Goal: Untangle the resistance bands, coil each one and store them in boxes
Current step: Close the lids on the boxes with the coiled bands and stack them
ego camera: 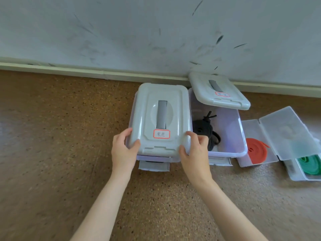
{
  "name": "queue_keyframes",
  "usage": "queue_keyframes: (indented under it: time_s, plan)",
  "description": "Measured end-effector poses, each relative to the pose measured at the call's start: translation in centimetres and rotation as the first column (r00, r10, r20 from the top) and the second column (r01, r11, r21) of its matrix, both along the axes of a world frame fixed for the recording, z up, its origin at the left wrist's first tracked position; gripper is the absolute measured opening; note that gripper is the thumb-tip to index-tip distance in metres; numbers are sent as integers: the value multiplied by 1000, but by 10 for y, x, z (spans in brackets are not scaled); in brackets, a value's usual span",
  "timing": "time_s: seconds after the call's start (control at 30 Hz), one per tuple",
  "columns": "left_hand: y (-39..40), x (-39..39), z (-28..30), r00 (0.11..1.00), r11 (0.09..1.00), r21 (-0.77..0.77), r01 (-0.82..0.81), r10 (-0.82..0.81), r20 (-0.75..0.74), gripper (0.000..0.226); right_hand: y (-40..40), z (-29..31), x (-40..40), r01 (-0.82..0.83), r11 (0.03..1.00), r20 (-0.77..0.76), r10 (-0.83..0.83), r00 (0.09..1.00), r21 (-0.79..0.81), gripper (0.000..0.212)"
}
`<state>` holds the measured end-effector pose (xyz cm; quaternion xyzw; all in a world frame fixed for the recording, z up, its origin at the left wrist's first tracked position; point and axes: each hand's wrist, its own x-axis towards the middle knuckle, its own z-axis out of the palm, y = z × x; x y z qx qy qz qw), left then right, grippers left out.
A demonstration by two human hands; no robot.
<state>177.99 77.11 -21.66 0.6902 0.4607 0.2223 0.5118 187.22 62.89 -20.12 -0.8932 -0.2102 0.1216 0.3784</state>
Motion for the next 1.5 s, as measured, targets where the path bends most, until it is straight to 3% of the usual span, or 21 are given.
queue_keyframes:
  time_s: [0.13,0.23,0.47,0.63,0.73,0.83,1.0,1.2,1.4,1.5]
  plan:
    - [4,1,7,1000,997,-74,-6,4,-25,46,2,5,-2,-43,994,-21,41,999,-100,45]
    - [-1,2,12,997,1000,-16,16,-17,-76,47,-1,7,-7,-74,987,-53,67,996,-142,43]
    - [5,2,11,980,995,40,86,-77,-183,48,1,22,8,169,967,-284,-110,952,191,33]
    - [10,-1,12,983,994,-34,108,-112,-145,45,3,24,21,268,947,-374,-187,908,178,32]
    - [5,0,16,997,986,-144,79,-80,-3,47,-6,20,20,213,972,-316,-172,933,100,29]
    - [6,-6,16,997,987,-157,27,-15,78,46,-5,15,14,110,994,-225,-101,969,26,37]
    - [11,-20,5,1000,987,-164,-4,0,-28,31,12,13,1,-104,971,-70,91,993,-215,50]
    - [23,-8,10,984,994,-51,92,-99,-147,27,15,18,8,-131,943,-78,112,991,-306,47]
    - [18,-11,12,956,992,58,111,-90,-279,29,9,15,-1,-119,951,-101,94,990,-284,52]
    - [17,-15,12,960,995,22,94,-85,-267,37,13,18,1,-150,875,-19,159,987,-461,45]
